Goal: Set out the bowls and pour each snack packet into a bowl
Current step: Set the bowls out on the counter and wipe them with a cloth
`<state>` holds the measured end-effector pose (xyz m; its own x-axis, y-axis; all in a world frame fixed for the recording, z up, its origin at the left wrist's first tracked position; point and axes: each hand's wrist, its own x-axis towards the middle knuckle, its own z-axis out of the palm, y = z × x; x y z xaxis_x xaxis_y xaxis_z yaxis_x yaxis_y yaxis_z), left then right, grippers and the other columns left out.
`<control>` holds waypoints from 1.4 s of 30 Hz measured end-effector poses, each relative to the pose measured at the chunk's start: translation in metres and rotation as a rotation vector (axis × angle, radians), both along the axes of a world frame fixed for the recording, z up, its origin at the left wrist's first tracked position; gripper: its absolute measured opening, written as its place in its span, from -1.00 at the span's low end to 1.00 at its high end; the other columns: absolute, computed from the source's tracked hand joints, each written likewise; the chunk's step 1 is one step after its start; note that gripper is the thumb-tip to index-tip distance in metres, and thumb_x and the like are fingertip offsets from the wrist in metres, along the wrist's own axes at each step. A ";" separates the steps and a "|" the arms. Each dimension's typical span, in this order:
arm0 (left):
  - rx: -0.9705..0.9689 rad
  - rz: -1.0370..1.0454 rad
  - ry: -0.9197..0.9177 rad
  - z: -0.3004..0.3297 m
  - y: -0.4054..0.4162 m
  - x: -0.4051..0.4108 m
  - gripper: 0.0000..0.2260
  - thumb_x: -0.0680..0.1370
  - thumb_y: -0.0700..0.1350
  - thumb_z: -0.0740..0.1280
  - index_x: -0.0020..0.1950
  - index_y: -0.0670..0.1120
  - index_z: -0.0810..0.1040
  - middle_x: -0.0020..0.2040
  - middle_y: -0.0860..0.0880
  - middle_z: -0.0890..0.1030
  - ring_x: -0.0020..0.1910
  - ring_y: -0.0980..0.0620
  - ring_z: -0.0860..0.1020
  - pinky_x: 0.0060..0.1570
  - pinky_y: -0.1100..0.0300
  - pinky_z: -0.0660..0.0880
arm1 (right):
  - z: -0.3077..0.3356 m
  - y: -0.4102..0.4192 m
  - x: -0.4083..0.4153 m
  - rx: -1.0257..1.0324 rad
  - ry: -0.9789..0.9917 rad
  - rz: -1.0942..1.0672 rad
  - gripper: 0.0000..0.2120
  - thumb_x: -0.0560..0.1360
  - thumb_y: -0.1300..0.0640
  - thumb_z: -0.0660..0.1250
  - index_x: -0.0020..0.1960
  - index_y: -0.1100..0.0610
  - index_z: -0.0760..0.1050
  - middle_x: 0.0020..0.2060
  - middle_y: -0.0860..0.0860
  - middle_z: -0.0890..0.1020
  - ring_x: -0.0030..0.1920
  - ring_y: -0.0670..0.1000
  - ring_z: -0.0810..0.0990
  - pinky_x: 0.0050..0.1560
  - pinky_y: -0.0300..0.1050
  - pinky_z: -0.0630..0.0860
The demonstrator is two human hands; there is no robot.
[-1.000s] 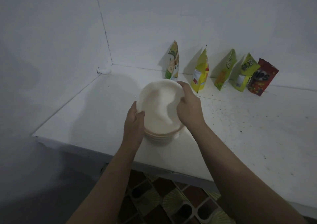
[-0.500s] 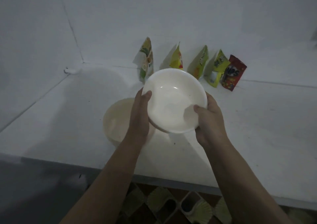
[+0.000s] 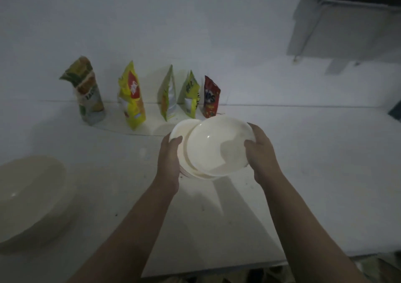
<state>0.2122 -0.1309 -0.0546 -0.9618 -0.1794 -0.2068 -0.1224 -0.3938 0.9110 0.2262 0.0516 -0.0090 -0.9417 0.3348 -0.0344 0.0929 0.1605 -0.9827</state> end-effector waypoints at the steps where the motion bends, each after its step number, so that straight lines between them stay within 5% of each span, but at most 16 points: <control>1: -0.009 0.016 -0.012 -0.005 0.011 -0.006 -0.66 0.56 -0.01 0.27 0.33 0.04 0.42 0.19 -0.06 0.56 0.13 -0.10 0.55 0.11 -0.05 0.51 | -0.005 0.018 -0.004 0.000 -0.013 -0.034 -0.56 0.51 0.35 0.08 0.28 -0.01 0.43 0.10 -0.01 0.51 0.06 0.07 0.48 -0.24 -0.15 0.47; 5: -0.010 0.054 -0.071 -0.020 0.048 -0.024 -0.69 0.57 -0.01 0.26 0.31 0.07 0.39 0.22 -0.07 0.55 0.17 -0.15 0.53 0.22 -0.22 0.47 | -0.035 0.081 -0.021 -0.161 -0.118 -0.187 -0.65 0.51 0.37 0.09 0.20 0.08 0.41 0.13 0.09 0.49 -0.05 0.09 0.50 -0.17 -0.02 0.56; 13: -0.027 0.095 -0.116 -0.036 0.096 -0.033 -0.59 0.58 0.02 0.23 0.42 0.04 0.33 0.27 -0.07 0.48 0.21 -0.14 0.48 0.22 -0.15 0.46 | -0.087 0.154 -0.061 -0.398 -0.154 -0.373 -0.53 0.56 0.33 0.11 0.46 0.22 0.19 0.25 0.15 0.35 0.13 0.28 0.51 -0.39 -0.08 0.62; 18: -0.077 0.081 -0.152 -0.037 0.102 -0.034 -0.53 0.51 0.09 0.25 0.42 0.06 0.33 0.29 -0.06 0.48 0.25 -0.14 0.46 0.29 -0.21 0.40 | -0.110 0.161 -0.078 -0.421 -0.125 -0.420 -0.54 0.55 0.25 0.17 0.44 0.25 0.27 0.25 0.24 0.48 0.12 0.27 0.59 -0.46 -0.20 0.58; 22: -0.072 0.075 -0.174 -0.039 0.104 -0.037 -0.72 0.54 -0.07 0.21 0.25 0.09 0.40 0.14 -0.02 0.50 0.19 -0.15 0.46 0.25 -0.21 0.44 | -0.115 0.156 -0.068 -0.529 -0.137 -0.386 -0.62 0.62 0.22 0.12 0.41 0.32 0.30 0.15 0.20 0.48 0.04 0.17 0.57 -0.20 -0.06 0.61; 26: -0.046 0.039 -0.181 -0.043 0.105 -0.032 -0.79 0.44 -0.08 0.23 0.03 0.14 0.48 0.08 0.00 0.53 0.14 -0.15 0.48 0.19 -0.18 0.45 | -0.113 0.122 -0.040 -0.628 -0.166 -0.330 -0.71 0.67 0.08 0.09 0.19 0.26 0.43 -0.02 0.19 0.56 -0.14 0.11 0.60 -0.23 -0.05 0.62; 30: -0.041 0.019 -0.184 -0.044 0.100 -0.026 -0.70 0.28 -0.03 0.24 -0.01 0.14 0.50 0.15 -0.04 0.54 0.19 -0.18 0.48 0.19 -0.22 0.45 | -0.096 0.093 -0.034 -0.385 -0.225 0.007 -0.56 0.68 -0.11 -0.01 0.02 0.10 0.57 -0.15 0.04 0.68 -0.19 0.03 0.65 -0.24 -0.11 0.59; 34: -0.020 0.074 -0.150 -0.042 0.082 -0.025 -0.76 0.42 -0.10 0.24 0.06 0.09 0.50 0.14 -0.05 0.55 0.18 -0.15 0.49 0.15 -0.13 0.47 | -0.088 0.073 -0.045 0.005 -0.133 0.267 -0.80 0.62 -0.06 0.20 0.13 -0.01 0.53 0.02 -0.02 0.64 -0.03 -0.01 0.63 -0.16 -0.11 0.65; 37: -0.026 0.118 -0.135 -0.037 0.064 -0.028 -0.68 0.44 -0.08 0.26 0.19 0.05 0.49 0.17 -0.06 0.55 0.14 -0.13 0.51 0.04 -0.09 0.52 | -0.084 0.059 -0.056 0.195 0.057 0.318 -0.81 0.55 0.06 0.32 0.13 0.07 0.59 -0.11 0.00 0.66 -0.13 0.02 0.66 -0.30 -0.16 0.65; 42: -0.041 0.232 -0.126 -0.031 0.033 -0.033 -0.86 0.49 -0.07 0.29 0.01 0.11 0.54 0.14 -0.08 0.58 0.10 -0.15 0.54 0.00 -0.04 0.52 | -0.068 0.031 -0.075 0.391 0.228 0.331 -0.67 0.48 0.09 0.21 0.17 0.03 0.61 -0.21 0.00 0.68 -0.24 -0.04 0.64 -0.26 -0.15 0.61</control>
